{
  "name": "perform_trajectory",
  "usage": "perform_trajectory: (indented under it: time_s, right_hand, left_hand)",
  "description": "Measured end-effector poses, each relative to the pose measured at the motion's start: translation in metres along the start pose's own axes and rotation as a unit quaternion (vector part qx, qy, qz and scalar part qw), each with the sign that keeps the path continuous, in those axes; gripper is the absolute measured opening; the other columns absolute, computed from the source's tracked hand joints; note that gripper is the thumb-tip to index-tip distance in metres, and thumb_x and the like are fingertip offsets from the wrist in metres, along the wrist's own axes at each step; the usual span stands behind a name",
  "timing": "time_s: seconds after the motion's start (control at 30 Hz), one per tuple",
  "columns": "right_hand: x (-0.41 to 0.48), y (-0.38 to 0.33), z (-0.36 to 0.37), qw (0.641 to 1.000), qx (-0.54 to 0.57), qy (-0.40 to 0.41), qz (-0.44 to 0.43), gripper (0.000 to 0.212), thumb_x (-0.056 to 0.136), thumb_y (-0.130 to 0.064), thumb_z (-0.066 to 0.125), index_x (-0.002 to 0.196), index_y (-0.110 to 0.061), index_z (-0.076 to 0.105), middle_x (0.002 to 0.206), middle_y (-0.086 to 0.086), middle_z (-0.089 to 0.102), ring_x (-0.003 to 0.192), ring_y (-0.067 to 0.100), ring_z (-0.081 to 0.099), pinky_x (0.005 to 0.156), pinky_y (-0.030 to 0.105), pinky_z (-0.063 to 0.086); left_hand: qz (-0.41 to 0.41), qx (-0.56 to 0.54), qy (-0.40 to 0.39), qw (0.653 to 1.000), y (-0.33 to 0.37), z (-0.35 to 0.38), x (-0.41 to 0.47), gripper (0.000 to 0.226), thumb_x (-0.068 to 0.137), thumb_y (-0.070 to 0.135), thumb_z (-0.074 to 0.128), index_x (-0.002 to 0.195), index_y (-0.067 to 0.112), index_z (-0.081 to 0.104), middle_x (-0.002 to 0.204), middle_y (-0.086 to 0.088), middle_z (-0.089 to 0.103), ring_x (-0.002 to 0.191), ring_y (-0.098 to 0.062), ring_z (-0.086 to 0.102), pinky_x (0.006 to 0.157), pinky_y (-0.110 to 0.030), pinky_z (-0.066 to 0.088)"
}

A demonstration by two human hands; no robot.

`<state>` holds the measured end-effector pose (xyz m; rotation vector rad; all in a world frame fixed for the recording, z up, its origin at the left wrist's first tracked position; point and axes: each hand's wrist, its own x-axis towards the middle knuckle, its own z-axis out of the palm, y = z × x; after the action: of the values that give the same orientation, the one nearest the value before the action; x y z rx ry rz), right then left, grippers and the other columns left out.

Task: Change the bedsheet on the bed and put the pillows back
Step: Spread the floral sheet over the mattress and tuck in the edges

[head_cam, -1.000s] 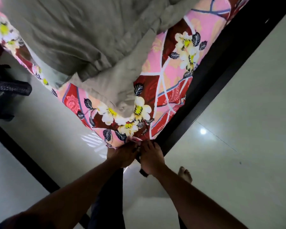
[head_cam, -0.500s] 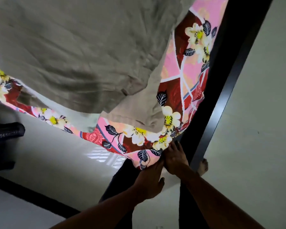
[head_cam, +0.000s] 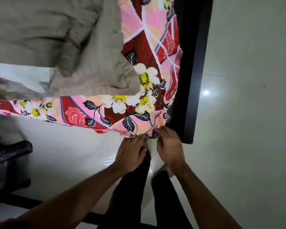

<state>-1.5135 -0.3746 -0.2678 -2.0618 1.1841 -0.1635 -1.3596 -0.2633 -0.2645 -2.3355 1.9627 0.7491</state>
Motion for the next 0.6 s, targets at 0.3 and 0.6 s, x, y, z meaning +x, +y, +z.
perform_trajectory:
  time_s: [0.3,0.6]
  right_hand:
    - [0.005,0.008,0.031,0.979,-0.131,-0.150,-0.029,0.067,0.097,-0.042,0.028,0.151,-0.005,0.040,0.158,0.013,0.039,0.146,0.032,0.036,0.122,0.052,0.016]
    - [0.051,0.012,0.051,0.984,-0.144,-0.107,-0.007,0.067,0.096,-0.039,0.051,0.158,-0.021,0.029,0.161,0.002,0.034,0.152,0.026,0.022,0.123,0.052,0.017]
  left_hand:
    - [0.029,0.037,0.021,0.999,-0.010,0.012,0.005,0.046,0.096,0.034,0.057,0.135,0.009,0.057,0.136,-0.008,0.060,0.128,-0.027,0.053,0.105,-0.047,0.043]
    - [0.051,0.056,-0.043,0.996,-0.038,0.010,0.027,0.058,0.098,0.044,0.046,0.147,0.014,0.045,0.147,-0.009,0.051,0.136,-0.032,0.046,0.107,-0.047,0.041]
